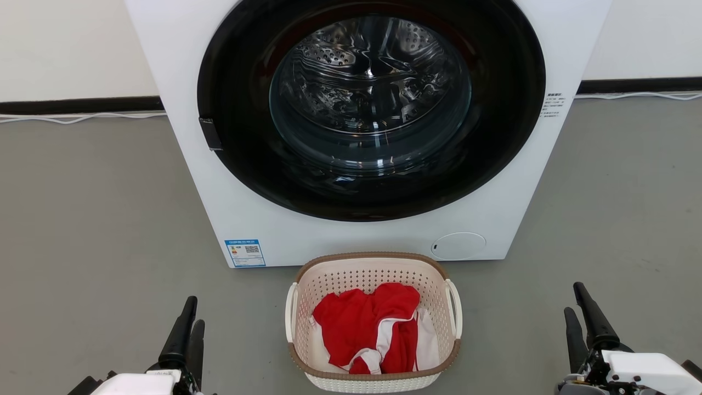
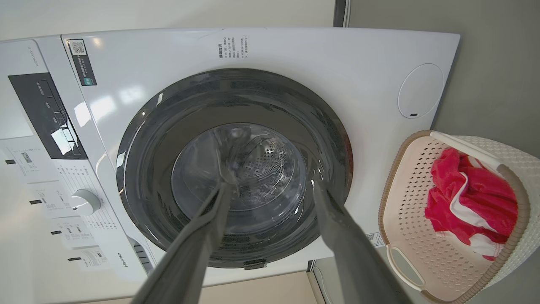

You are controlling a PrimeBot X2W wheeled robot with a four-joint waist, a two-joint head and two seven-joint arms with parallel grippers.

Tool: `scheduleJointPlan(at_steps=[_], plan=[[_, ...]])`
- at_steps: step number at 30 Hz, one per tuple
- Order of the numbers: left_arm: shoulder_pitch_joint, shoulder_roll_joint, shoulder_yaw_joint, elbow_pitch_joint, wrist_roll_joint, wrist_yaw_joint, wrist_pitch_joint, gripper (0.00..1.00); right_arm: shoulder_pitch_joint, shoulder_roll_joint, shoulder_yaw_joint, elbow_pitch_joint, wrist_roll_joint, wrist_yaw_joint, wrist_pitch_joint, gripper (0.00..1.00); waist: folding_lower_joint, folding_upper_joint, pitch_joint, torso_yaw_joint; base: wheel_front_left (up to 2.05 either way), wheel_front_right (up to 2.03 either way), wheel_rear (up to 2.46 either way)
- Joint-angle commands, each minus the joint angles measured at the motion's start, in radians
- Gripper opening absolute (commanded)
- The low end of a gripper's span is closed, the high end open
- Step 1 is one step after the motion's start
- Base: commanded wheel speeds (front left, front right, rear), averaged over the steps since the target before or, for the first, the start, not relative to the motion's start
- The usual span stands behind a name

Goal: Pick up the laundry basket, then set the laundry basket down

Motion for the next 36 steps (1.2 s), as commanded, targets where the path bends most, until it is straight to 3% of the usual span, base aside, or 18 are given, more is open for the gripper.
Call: scheduleJointPlan(at_steps=[1,36], plan=[[-0.027,0.006,-0.001,-0.024,0.022,-0.001,-0.01,1.0,-0.019,-0.007,0.007,-0.034,-0.022,0.002,-0.011,1.0,-0.0003,0.0,0.0,0.0,0.0,0.0,0.0],[-0.03,0.011,-0.016,-0.015,0.404,0.025,-0.11,1.0,-0.01,-0.011,0.038,-0.066,-0.618,0.004,-0.111,1.0,-0.0003,0.0,0.0,-0.007,0.0,0.0,0.0]])
